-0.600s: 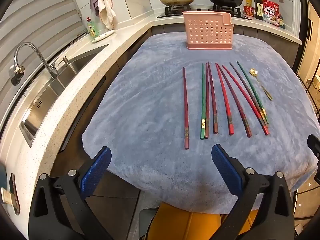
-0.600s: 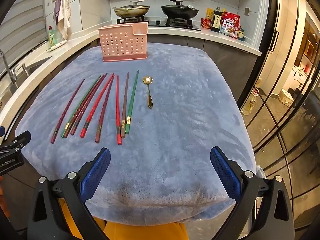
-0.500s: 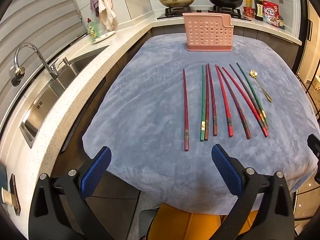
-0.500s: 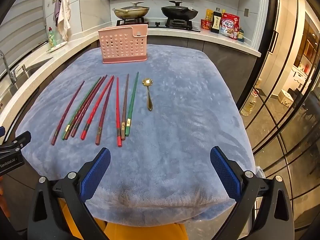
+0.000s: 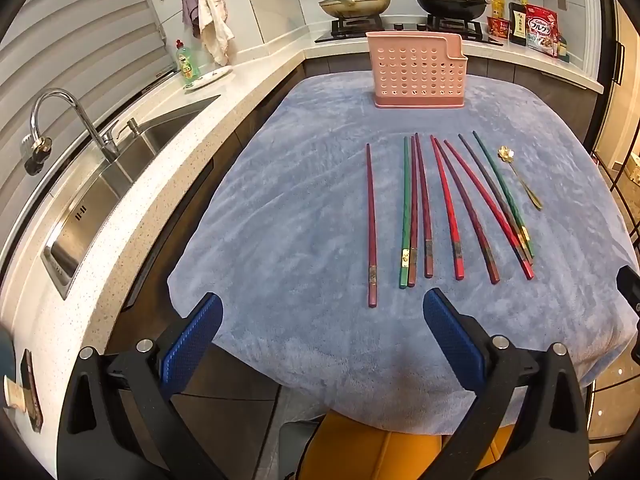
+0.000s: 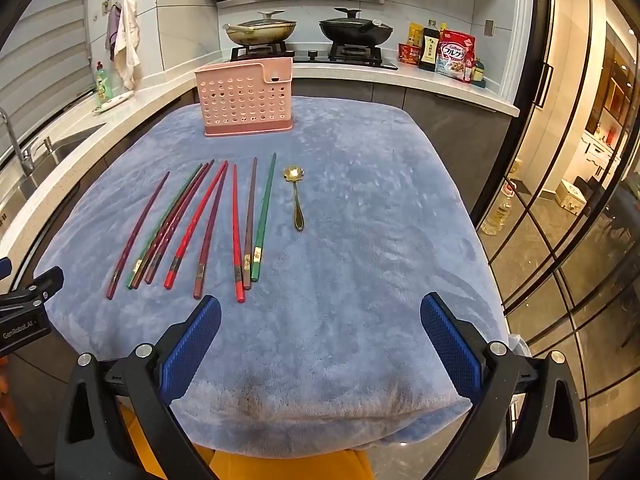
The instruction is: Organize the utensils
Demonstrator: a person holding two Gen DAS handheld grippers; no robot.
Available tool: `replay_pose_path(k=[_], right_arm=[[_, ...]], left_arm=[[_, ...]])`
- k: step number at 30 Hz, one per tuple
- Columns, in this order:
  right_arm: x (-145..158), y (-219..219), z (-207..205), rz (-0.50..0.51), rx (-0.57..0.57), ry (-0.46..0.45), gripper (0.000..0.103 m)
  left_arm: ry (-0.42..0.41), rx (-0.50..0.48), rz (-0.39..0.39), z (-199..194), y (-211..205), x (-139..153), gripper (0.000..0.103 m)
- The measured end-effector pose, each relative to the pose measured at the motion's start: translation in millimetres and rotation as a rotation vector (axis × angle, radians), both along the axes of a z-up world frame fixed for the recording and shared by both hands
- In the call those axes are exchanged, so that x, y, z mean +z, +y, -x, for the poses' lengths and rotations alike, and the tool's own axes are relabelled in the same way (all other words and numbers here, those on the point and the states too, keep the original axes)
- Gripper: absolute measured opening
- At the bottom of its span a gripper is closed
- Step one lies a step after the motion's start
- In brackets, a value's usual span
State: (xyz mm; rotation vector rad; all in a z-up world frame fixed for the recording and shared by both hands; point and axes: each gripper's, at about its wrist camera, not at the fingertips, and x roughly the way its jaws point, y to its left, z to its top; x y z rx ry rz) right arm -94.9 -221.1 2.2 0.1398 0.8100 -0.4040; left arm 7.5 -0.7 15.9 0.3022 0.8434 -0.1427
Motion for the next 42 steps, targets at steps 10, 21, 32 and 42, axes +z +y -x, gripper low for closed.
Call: replay_pose_path(k=[10, 21, 32, 42], right_arm=[[6, 2, -5, 0.013, 0.002, -0.005, 0.096], [11, -1, -7, 0.026, 0.007, -0.002, 0.096], [9, -3, -17, 0.011, 0.016, 0.008, 0.096], [10, 8, -20, 0.042, 0.049, 0.018, 0.096]], left_arm=[[-0.015, 0.014, 0.01, -1, 1, 2, 0.096], [-0.01, 0.019, 0.023, -3, 0, 3, 0.096], [0.004, 0.029, 0.01, -11, -2, 1, 0.096], [0.008, 0.033, 0.017, -13, 1, -3, 0.096]])
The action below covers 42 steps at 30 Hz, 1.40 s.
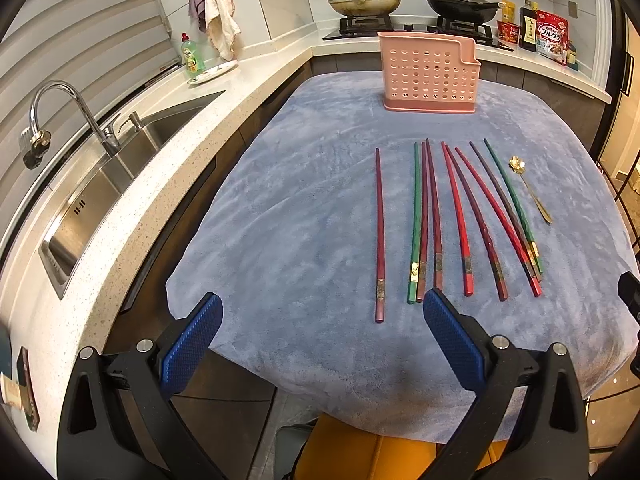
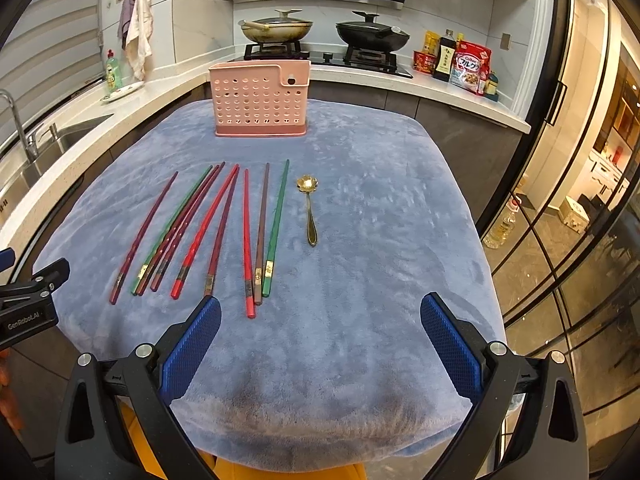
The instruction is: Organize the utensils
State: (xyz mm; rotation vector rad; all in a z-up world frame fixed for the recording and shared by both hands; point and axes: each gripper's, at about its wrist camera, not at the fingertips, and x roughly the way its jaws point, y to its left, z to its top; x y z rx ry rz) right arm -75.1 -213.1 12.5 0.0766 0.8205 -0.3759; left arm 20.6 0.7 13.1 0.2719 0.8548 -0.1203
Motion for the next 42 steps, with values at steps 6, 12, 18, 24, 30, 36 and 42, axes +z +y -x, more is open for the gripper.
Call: replay_pose_path(k=[6, 12, 18, 24, 30, 36, 42], right_arm=[[-0.7, 1.0, -3.9, -0.009, 0.006, -0.005, 0.096], [-1.2, 4.7, -3.8, -0.006, 0.017, -0.003, 0.096], [-3.6, 0.9, -7.1, -0.016, 0.013, -0.004, 0.096], [-5.6, -0.2, -10.5, -0.024, 0.006, -0.002, 0.096], [-5.6, 0.0, -10.3, -0.024, 0.005, -0.004, 0.096], [-5.0, 0.6, -9.7, -0.027, 0.0, -0.01, 0.096], [-7.2, -0.3, -9.8, -0.03, -0.008, -0.007, 0.096]], left_arm=[[-0.005, 0.009, -0.007, 1.8, 2.3, -0.8, 0.096], [0.0, 0.015, -0.004, -0.2, 1.6, 0.6, 0.096], [0.003, 0.011, -0.013, -2.9, 0.3, 0.6, 0.096], [0.004, 0.01, -0.017, -3.5, 0.3, 0.1, 0.096], [0.004, 0.009, -0.017, -3.9, -0.1, 0.6, 0.096], [0.003, 0.009, -0.016, -4.1, -0.2, 0.3, 0.096], [0.018, 0.012, -0.005, -6.9, 0.7, -3.1, 0.096]])
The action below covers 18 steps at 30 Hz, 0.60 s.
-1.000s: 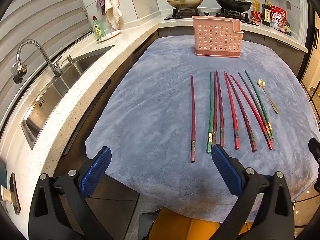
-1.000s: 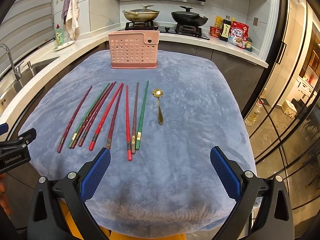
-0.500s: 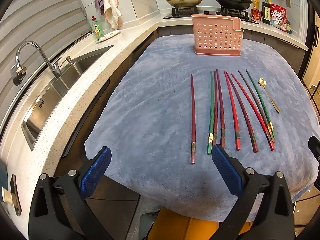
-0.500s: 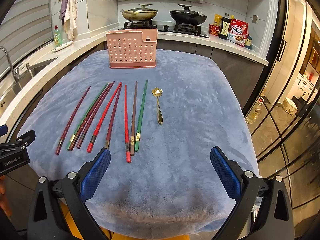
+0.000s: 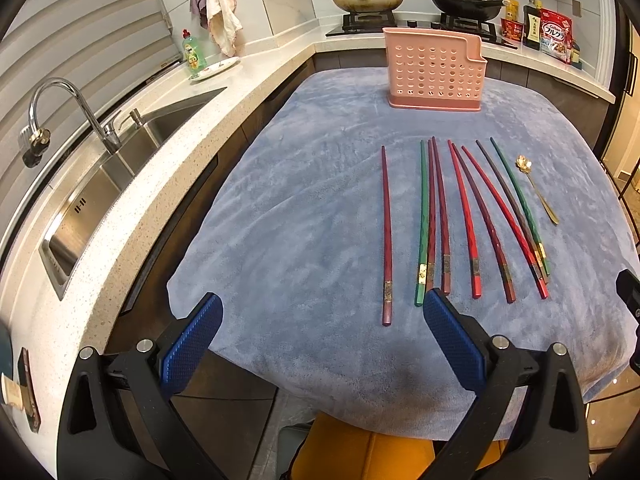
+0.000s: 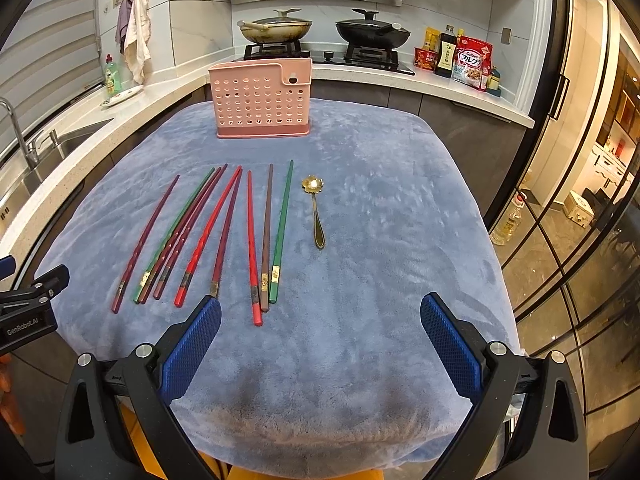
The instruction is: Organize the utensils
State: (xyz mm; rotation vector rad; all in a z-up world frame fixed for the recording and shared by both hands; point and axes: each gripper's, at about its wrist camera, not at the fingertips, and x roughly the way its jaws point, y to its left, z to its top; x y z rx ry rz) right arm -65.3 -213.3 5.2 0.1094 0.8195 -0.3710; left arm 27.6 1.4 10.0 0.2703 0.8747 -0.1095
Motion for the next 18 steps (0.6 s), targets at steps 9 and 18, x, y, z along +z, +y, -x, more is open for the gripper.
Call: replay_pose_path(k=[9, 18], right_arm=[[-14, -14, -7, -0.046, -0.019, 0.019, 0.096], [-29, -22, -17, -0.068, -0.017, 0.046, 0.096]], left_arm=[[0.069, -0.002, 0.027, -15, 5, -23, 0.096], [0.169, -0.014, 0.067, -34, 3, -62, 0.096]])
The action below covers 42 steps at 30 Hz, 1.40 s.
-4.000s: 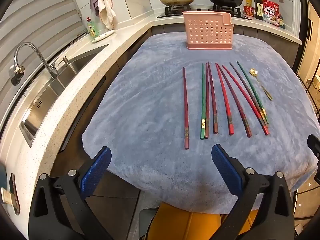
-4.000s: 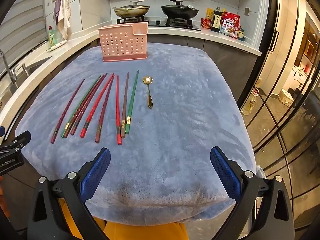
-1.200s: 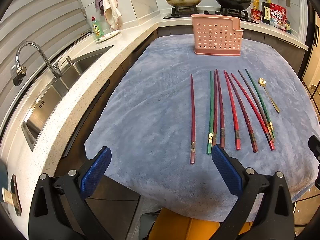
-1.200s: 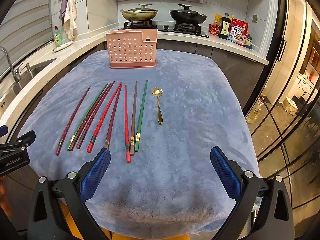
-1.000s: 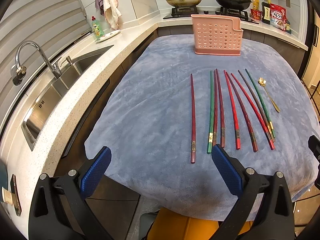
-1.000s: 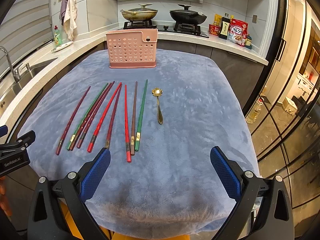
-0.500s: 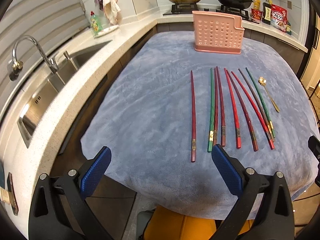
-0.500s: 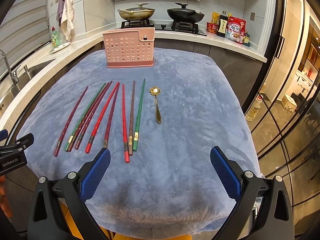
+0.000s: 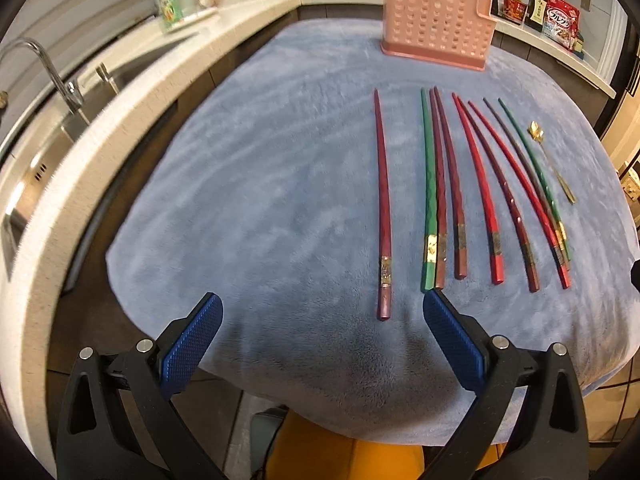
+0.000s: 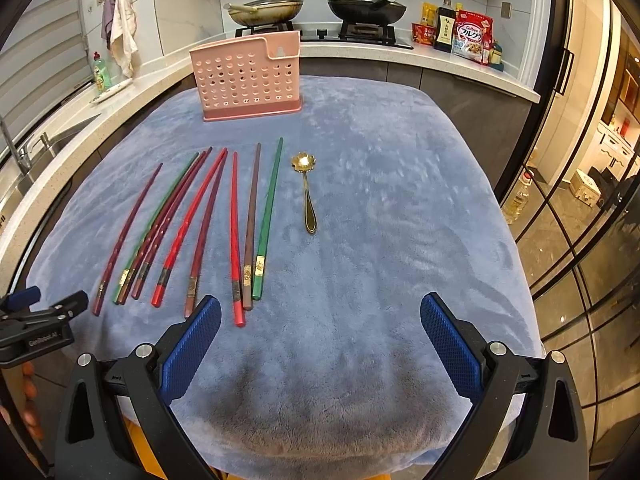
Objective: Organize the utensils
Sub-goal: 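Grasp the dark red chopstick with the left tool while the right tool grasps the gold spoon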
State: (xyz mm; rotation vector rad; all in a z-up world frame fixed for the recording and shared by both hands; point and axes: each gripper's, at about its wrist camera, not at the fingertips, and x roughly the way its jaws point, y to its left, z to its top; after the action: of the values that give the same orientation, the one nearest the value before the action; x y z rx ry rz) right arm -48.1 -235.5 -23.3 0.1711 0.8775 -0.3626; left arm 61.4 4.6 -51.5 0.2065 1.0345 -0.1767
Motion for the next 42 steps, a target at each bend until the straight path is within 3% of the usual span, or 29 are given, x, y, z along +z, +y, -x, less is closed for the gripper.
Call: replay_pose_path(k=[7, 10, 18, 22, 25, 27, 33, 42], right_arm=[[-6, -9, -11, -0.02, 0.002, 0.008, 0.096], [-8, -13, -19, -0.031, 0.009, 0.0, 0.094], [-17, -28, -56, -0.055, 0.03, -0.008, 0.073], [-26, -36, -77, -0.073, 0.042, 0.002, 0.057], [-36, -43, -90, -0.114, 0.045, 0.022, 0.045], [-44, -49, -98, -0.148, 0.043, 0.035, 0.041], [-60, -54, -108, -0.195, 0.057, 0.067, 0.015], [-57, -57, -101, -0.212, 0.076, 0.048, 0.01]], left_arm=[[0.033, -0.006, -0.009, -9, -1, -17, 0.084], [0.072, -0.001, 0.025, -15, 1, -24, 0.076], [0.083, -0.014, 0.056, -23, -2, -24, 0.055], [0.08, -0.035, 0.056, -25, -6, -22, 0.032], [0.086, -0.046, 0.057, -28, -10, -21, 0.024], [0.089, -0.046, 0.055, -30, -11, -22, 0.023], [0.091, -0.044, 0.052, -32, -13, -22, 0.02], [0.096, -0.03, 0.074, -35, -10, -20, 0.012]])
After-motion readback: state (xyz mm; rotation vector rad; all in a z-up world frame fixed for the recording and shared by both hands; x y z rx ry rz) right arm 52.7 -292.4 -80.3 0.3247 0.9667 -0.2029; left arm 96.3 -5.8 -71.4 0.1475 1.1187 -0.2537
